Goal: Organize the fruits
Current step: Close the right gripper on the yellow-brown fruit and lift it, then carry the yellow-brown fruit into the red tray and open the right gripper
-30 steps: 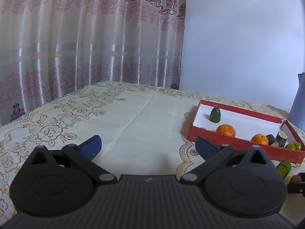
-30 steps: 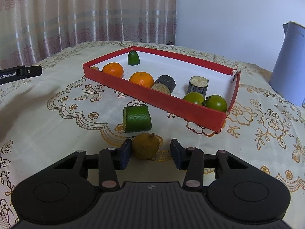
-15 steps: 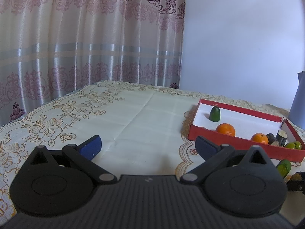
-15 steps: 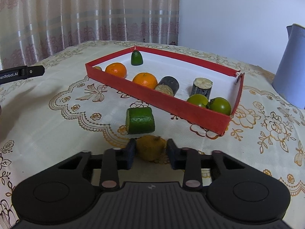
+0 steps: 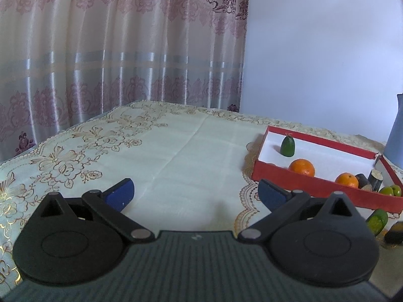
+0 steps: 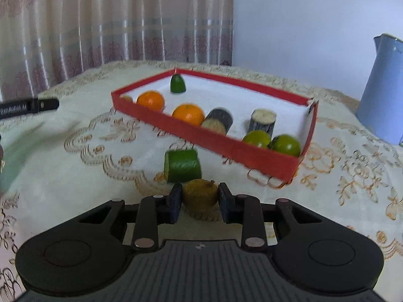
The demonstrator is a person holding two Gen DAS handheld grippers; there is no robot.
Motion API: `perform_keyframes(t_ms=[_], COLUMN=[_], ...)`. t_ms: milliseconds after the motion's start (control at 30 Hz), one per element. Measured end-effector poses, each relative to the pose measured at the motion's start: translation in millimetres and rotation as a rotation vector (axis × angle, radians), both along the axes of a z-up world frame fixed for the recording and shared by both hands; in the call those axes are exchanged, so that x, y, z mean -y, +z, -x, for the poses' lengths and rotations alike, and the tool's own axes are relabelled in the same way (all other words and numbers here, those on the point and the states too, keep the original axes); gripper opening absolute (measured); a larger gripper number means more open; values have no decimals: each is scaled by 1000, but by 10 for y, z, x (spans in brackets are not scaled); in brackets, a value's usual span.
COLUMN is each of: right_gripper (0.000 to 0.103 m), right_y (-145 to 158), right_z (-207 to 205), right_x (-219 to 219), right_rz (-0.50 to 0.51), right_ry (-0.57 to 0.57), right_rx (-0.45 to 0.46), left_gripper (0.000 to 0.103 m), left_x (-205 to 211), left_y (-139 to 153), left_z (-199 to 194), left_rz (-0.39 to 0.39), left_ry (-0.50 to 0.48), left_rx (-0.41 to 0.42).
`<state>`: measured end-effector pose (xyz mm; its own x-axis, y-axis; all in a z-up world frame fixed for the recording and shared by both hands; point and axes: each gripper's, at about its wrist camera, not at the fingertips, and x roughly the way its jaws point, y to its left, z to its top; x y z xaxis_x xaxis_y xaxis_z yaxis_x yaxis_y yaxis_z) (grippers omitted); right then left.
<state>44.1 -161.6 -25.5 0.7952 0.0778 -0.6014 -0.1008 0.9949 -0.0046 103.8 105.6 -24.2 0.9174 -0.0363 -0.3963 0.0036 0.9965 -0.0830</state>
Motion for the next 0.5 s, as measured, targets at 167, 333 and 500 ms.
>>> perform_keyframes(t_ms=[167,333,500], right_gripper=[29,29,29], right_y=[373,726,760], right_z=[-46,-237,-522], right_x=[76,152,201], right_rz=[-17,-40,-41], right_ry=[-13,-33,-58], right_rx=[90,169,181], left_gripper=[103,103,103], left_x=[-11,-8,-8], left_y=[-7,-8,-13], left_z=[-5,-3,0], left_rz=[4,4,7], left_ry=[4,5,4], left_rx=[-6,-6,-9])
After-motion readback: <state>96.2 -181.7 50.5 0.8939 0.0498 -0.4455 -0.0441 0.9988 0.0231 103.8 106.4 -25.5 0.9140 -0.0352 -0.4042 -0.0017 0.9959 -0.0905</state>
